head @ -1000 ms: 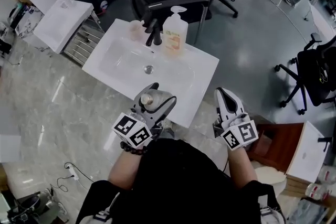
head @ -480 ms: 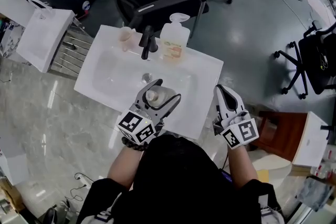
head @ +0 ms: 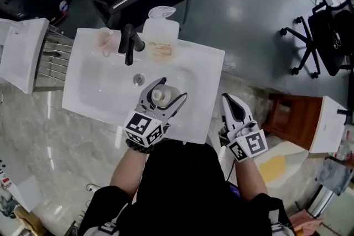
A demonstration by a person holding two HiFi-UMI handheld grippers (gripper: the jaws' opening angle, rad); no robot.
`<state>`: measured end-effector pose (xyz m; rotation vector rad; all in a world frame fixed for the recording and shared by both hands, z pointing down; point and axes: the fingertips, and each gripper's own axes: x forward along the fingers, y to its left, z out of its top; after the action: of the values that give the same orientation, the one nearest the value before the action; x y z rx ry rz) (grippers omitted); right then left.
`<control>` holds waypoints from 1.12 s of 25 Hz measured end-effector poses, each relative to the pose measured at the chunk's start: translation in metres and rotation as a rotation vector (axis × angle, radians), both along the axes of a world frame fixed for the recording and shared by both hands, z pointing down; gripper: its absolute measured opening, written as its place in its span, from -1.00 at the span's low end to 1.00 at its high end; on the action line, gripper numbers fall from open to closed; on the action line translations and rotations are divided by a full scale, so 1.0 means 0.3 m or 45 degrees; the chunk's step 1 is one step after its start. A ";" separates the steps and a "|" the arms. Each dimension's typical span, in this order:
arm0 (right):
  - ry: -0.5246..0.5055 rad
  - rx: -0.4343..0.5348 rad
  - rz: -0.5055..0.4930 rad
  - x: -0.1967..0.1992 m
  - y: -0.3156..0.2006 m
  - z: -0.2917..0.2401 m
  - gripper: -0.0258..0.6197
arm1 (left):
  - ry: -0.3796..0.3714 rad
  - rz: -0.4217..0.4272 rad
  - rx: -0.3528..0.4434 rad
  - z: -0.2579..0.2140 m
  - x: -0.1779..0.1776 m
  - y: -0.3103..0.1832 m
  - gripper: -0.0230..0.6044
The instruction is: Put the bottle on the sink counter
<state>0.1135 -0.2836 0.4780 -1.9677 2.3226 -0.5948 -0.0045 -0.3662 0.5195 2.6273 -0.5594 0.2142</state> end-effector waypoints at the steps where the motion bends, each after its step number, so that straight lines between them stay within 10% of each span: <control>1: -0.005 -0.007 0.011 0.012 0.005 0.010 -0.83 | -0.011 0.002 -0.009 0.020 0.015 -0.005 0.21; 28: -0.082 -0.149 0.092 0.233 0.003 0.149 -0.83 | -0.314 0.012 0.106 0.278 0.391 -0.202 0.21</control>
<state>0.1833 -0.2826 0.5226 -2.0380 2.2167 -0.7934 0.1129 -0.4268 0.6028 2.7028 -0.6493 0.5344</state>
